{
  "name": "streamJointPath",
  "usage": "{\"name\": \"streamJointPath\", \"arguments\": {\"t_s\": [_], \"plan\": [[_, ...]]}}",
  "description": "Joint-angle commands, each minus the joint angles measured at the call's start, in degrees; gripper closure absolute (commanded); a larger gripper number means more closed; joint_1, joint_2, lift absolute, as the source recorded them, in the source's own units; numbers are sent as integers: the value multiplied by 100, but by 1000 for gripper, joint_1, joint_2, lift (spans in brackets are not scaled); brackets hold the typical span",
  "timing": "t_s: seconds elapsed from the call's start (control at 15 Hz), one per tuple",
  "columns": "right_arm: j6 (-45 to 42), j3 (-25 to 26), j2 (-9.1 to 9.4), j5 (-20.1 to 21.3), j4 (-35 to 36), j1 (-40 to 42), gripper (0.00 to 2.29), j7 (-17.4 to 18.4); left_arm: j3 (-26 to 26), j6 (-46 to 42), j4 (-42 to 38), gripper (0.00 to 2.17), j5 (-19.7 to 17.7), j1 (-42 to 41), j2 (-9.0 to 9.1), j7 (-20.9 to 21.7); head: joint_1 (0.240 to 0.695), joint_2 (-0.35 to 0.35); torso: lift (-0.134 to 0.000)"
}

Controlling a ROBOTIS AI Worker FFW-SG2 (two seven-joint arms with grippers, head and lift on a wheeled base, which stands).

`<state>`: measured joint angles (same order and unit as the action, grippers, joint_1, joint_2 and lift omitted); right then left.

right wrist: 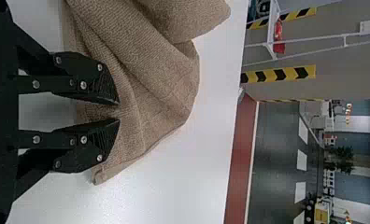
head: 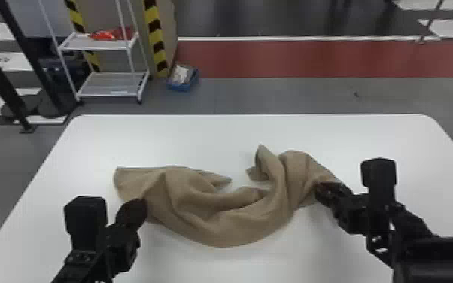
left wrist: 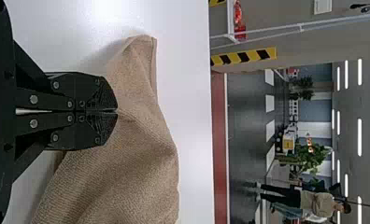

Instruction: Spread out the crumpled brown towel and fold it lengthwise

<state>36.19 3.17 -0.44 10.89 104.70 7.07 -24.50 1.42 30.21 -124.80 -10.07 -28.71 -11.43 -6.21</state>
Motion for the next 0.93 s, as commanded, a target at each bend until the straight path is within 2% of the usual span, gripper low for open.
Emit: {"name": "streamJointPath", "arguments": {"t_s": [0.0, 0.2, 0.4, 0.53, 0.73, 0.87], "plan": [[-90, 131, -9, -122, 112, 14, 1470, -178, -37, 209, -124, 1696, -13, 6, 0, 6, 695, 41, -125], [-90, 263, -123, -360, 428, 75, 1477, -231, -90, 315, -475, 1696, -66, -64, -9, -3, 695, 43, -125], [104, 623, -167, -887, 1219, 260, 1477, -336, -107, 526, -985, 1696, -66, -143, -9, -20, 695, 32, -125], [526, 984, -246, -1309, 1887, 400, 1477, -389, -204, 1018, -1521, 1696, -66, -257, -18, -64, 695, 10, -125], [1528, 1678, -299, -2021, 2881, 471, 1477, -389, -283, 2301, -2365, 1696, -74, -284, -26, -90, 695, -29, -125], [2108, 2197, -317, -2460, 3232, 392, 1477, -389, -415, 3022, -2822, 1696, -74, -301, -44, -231, 695, -51, -125]]}}
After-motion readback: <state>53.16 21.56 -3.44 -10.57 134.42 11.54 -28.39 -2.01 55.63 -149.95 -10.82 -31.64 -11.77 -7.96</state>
